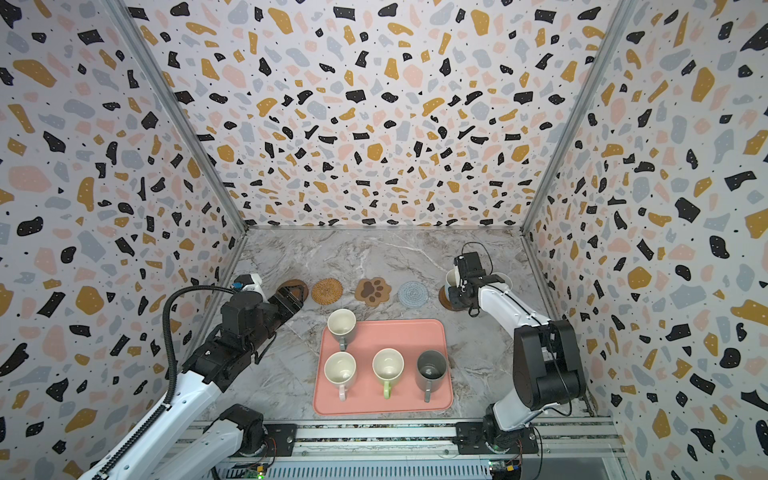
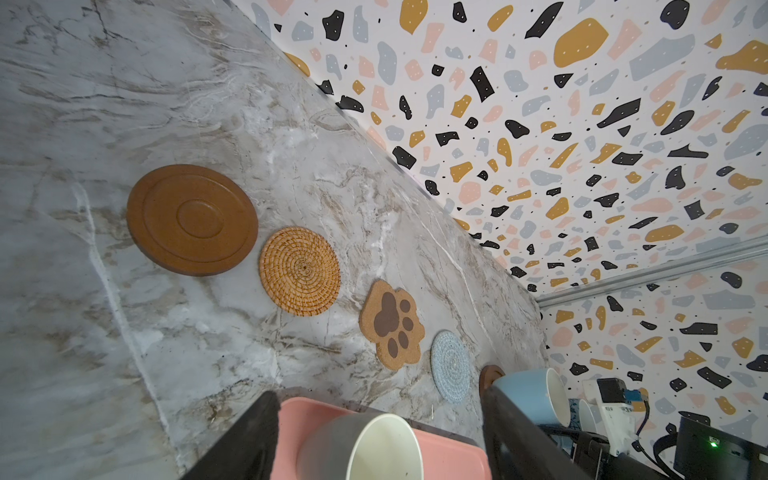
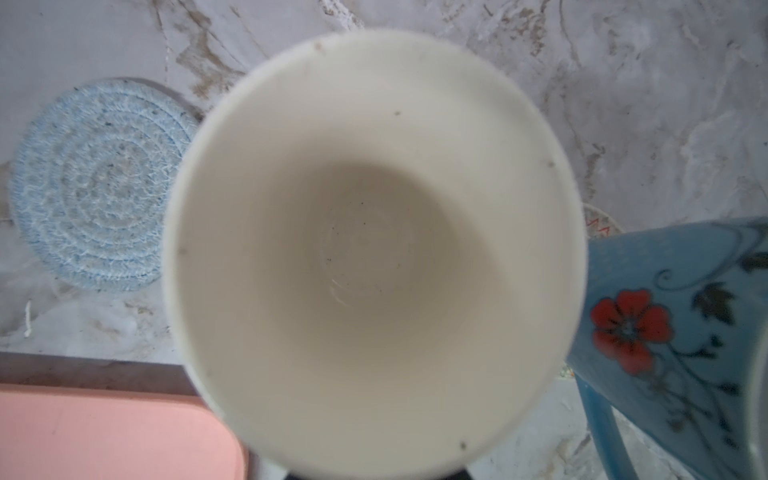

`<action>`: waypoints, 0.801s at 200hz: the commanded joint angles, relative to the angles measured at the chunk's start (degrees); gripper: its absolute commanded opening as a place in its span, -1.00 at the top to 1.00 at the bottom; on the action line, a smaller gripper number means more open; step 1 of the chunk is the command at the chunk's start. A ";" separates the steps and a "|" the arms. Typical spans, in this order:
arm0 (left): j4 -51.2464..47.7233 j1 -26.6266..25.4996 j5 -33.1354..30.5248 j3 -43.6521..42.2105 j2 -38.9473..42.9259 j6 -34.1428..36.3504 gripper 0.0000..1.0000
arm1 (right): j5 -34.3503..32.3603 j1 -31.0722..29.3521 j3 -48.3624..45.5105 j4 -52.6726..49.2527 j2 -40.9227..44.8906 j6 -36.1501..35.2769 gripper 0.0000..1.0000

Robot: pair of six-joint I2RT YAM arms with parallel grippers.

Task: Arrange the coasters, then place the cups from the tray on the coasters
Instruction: 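Lower the held white mug onto the coaster beside the blue flower mug, then open the right gripper, raise it and swing back over the pink tray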

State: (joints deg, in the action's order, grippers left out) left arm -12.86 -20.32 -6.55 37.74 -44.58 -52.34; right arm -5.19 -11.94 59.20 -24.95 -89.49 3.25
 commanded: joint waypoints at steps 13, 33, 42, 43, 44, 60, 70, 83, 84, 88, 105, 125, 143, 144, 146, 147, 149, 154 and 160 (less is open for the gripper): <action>0.30 0.23 -0.48 -0.78 0.79 -0.20 -0.55 | -1.37 0.43 0.10 -1.15 2.48 -0.80 0.47; 0.33 0.20 -0.49 -0.83 0.80 -0.18 -0.55 | -1.36 0.42 0.21 -1.33 2.63 -0.85 0.46; 0.46 0.19 -0.47 -0.85 0.84 -0.19 -0.55 | -1.18 0.43 0.21 -1.38 2.69 -0.79 0.46; 0.47 0.19 -0.48 -0.84 0.82 -0.21 -0.55 | -1.16 0.39 0.21 -1.36 2.67 -0.83 0.46; 0.42 0.19 -0.53 -0.87 0.82 -0.17 -0.55 | -1.15 0.45 0.21 -1.30 2.66 -0.90 0.45; 0.44 0.26 -0.49 -0.82 0.81 -0.18 -0.55 | -0.79 0.42 0.04 -1.27 2.75 -0.86 0.46; 0.47 0.19 -0.49 -0.85 0.80 -0.18 -0.55 | -0.87 0.43 -0.04 -1.29 2.77 -0.80 0.45; 0.48 0.20 -0.44 -0.87 0.81 -0.21 -0.55 | -0.53 0.43 0.04 -1.49 2.92 -0.79 0.44; 0.47 0.19 -0.42 -0.85 0.81 -0.17 -0.55 | -0.44 0.47 0.13 -1.54 2.96 -0.79 0.44; 0.40 0.20 -0.48 -0.83 0.81 -0.18 -0.55 | -0.20 0.39 0.11 -1.59 3.01 -0.83 0.44; 0.43 0.27 -0.49 -0.85 0.90 -0.27 -0.55 | 0.71 0.43 0.38 -1.86 3.43 -0.65 0.37; 0.41 0.23 -0.55 -0.67 0.83 -0.14 -0.55 | 1.70 0.43 1.07 -2.93 4.09 -0.50 0.22; 0.43 0.24 -0.66 -0.49 0.67 -0.08 -0.55 | 1.85 0.42 1.57 -4.13 5.12 -0.44 0.07; 0.45 0.21 -0.66 -0.48 0.70 -0.06 -0.55 | 1.90 0.43 1.60 -4.22 5.16 -0.48 0.07; 0.44 0.22 -0.73 -0.45 0.65 -0.05 -0.55 | 1.84 0.56 1.68 -4.40 5.31 -0.44 0.05; 0.41 0.20 -0.74 -0.46 0.64 -0.05 -0.55 | 1.80 0.50 1.69 -4.49 5.39 -0.44 0.05; 0.43 0.24 -0.75 -0.42 0.63 -0.07 -0.55 | 1.79 0.45 1.77 -4.65 5.56 -0.48 0.03; 0.42 0.26 -0.79 -0.49 0.63 -0.02 -0.55 | 1.75 0.48 1.94 -5.21 6.00 -0.43 0.00; 0.53 0.26 -0.84 -0.51 0.63 -0.02 -0.55 | 1.80 0.42 2.17 -5.82 6.51 -0.46 -0.03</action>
State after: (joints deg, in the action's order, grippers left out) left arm -12.86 -20.32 -6.57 37.74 -44.56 -52.34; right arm -4.03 -11.73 59.20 -26.85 -86.67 2.87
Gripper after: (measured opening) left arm 0.775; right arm 0.495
